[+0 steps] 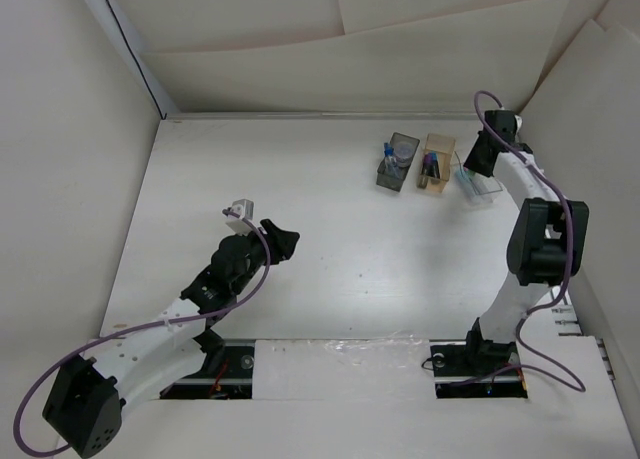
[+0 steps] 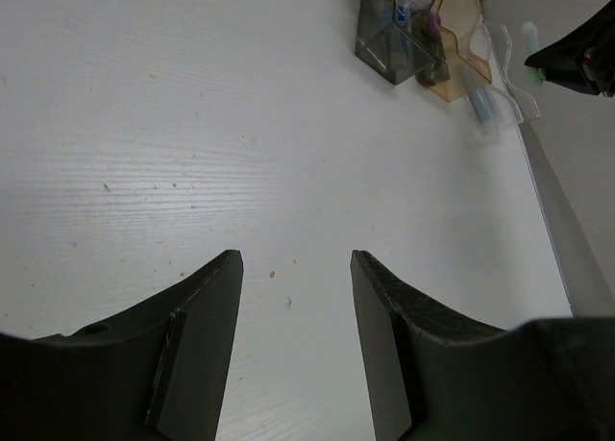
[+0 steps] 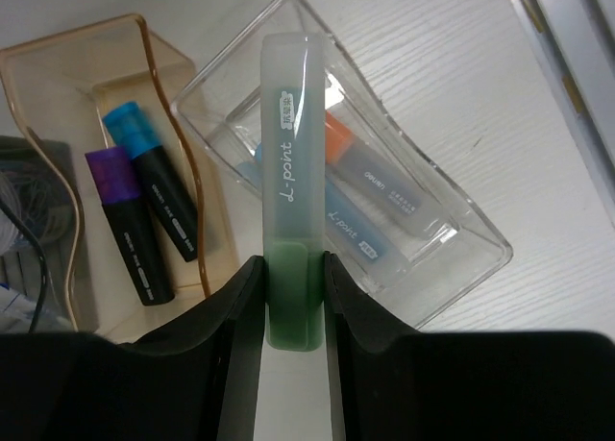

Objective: Sort the stationery into containers
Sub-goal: Place the stationery into the container

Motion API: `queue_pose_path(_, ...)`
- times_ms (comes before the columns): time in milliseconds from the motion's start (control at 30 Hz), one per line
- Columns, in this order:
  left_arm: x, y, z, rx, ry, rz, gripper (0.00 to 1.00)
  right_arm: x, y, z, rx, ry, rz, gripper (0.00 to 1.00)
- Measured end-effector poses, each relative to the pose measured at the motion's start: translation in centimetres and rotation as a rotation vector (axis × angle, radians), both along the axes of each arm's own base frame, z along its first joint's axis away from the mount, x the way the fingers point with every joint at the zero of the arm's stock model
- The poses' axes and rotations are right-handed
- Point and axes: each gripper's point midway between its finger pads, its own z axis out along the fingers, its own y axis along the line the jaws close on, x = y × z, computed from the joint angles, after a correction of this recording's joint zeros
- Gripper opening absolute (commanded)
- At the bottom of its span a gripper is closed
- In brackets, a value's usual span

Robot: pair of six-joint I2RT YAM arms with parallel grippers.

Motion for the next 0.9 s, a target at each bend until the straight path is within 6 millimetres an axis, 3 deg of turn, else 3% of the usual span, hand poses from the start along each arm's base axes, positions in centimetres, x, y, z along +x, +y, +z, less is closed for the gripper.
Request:
queue_pose_path(133, 0.0, -0.1, 0.1, -0.004, -0.004, -0.002, 0.46, 0.0, -1.1, 0.4, -0.018, -0.001, -0.03, 0.07)
queue_pose_path(400, 0.0, -0.1, 0.2, -0.005, -0.005, -0.002, 0.46, -0.6, -2.8, -0.8, -0.114, 0.072, -0.109, 0.08)
queue_pose_path(633, 0.0, -0.1, 0.2, -0.005, -0.005, -0.002, 0.47, -1.3, -2.2, -1.2, -0.246, 0.121, -0.145, 0.15)
queue_pose_path(900, 0.0, 0.0, 0.2, -0.005, -0.005, 0.0, 0.47, -1.5, -3.2, -1.6, -0.354, 0.153, -0.207, 0.16)
